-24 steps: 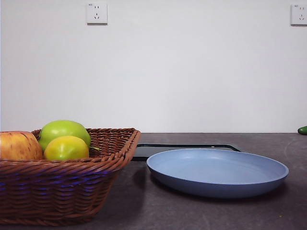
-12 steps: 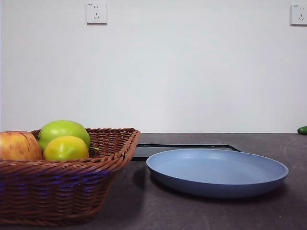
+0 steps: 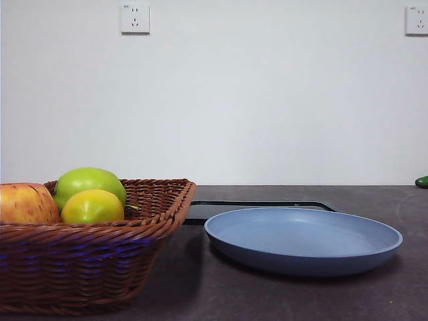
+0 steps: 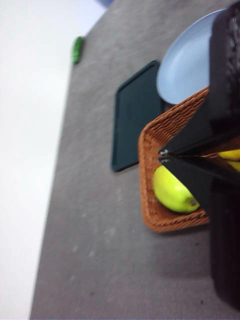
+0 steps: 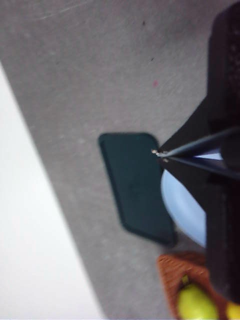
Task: Take the lemon from the basket,put the lemon in the plate,hand out the plate
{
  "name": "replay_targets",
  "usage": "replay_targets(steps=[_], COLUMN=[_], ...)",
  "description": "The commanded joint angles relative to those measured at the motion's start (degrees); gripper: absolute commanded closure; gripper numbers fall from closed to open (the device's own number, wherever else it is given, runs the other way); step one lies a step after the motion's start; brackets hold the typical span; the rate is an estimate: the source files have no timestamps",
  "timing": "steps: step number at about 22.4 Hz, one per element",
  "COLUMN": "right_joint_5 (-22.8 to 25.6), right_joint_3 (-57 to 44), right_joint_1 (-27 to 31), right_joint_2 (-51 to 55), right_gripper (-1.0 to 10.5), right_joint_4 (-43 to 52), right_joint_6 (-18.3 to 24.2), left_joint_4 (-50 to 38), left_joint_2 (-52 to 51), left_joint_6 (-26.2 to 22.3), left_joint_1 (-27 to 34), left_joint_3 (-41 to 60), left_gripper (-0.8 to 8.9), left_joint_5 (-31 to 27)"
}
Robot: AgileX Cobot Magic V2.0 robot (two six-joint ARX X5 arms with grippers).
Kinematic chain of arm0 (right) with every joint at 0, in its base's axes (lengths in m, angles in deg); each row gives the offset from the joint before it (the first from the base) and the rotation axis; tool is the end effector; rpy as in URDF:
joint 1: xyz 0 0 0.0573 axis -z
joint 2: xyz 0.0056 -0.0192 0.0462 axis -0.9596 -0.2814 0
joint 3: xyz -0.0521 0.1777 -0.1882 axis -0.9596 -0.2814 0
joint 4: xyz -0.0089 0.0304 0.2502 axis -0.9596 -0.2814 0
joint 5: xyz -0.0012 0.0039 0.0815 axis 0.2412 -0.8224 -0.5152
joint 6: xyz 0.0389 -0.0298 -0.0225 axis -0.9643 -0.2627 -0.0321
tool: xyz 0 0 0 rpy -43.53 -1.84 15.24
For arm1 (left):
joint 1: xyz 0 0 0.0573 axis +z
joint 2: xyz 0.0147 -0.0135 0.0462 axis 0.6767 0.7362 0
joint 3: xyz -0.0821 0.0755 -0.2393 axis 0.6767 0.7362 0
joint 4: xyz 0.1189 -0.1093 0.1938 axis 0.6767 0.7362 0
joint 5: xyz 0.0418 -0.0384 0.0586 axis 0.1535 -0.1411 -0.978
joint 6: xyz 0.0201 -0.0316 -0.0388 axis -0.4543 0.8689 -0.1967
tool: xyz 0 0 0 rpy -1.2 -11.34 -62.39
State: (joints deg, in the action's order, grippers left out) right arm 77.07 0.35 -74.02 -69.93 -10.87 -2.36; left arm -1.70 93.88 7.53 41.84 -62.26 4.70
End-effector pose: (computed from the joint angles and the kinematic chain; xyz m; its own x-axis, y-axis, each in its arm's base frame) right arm 0.0926 0.0059 0.2946 0.9130 0.1929 -0.3594 -0.0599 0.9349 0.3497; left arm 0.1173 -0.0134 0.2824 0.8633 -0.4196 -0.2804 0.3226 0.8861 -0.3328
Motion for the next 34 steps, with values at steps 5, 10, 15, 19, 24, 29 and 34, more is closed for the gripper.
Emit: replay_targets(steps=[5,10,15,19,24,29,34], right_joint_5=[-1.4,-6.5,-12.3,-11.4,-11.4,-11.6,-14.8], right_joint_3=[9.5,12.8,12.8,12.8,12.8,12.8,12.8], right_joint_1=[-0.1,-0.1,-1.2,-2.8,-5.0,-5.8,-5.8], right_joint_2=[-12.5,-21.8,-30.9,-37.4,-47.2,-58.4,-66.5], right_gripper=[9.3,9.2,6.8,6.2,6.2,6.2,6.3], right_joint_4=[-7.3,-12.0,-14.3,-13.8,-9.6,-3.5,2.0], right_joint_6=[11.1,11.5,12.0,13.0,13.0,12.7,11.6], left_joint_4=[8.1,17.1,18.9,18.9,18.9,18.9,18.9], left_joint_2=[13.3,21.3,25.6,25.7,25.7,25.7,25.7], left_joint_6=[-6.8,-10.4,-11.0,-8.3,-8.2,-8.2,-8.2], left_joint_1=[-0.7,-3.3,-7.1,-9.1,-10.9,-11.7,-11.7], left_joint_3=[-11.1,-18.3,-20.9,-20.9,-20.9,-20.9,-20.9], left_gripper=[8.07,8.07,6.72,3.85,3.85,3.85,3.85], left_joint_5=[8.0,9.0,8.9,3.7,3.0,2.9,2.9])
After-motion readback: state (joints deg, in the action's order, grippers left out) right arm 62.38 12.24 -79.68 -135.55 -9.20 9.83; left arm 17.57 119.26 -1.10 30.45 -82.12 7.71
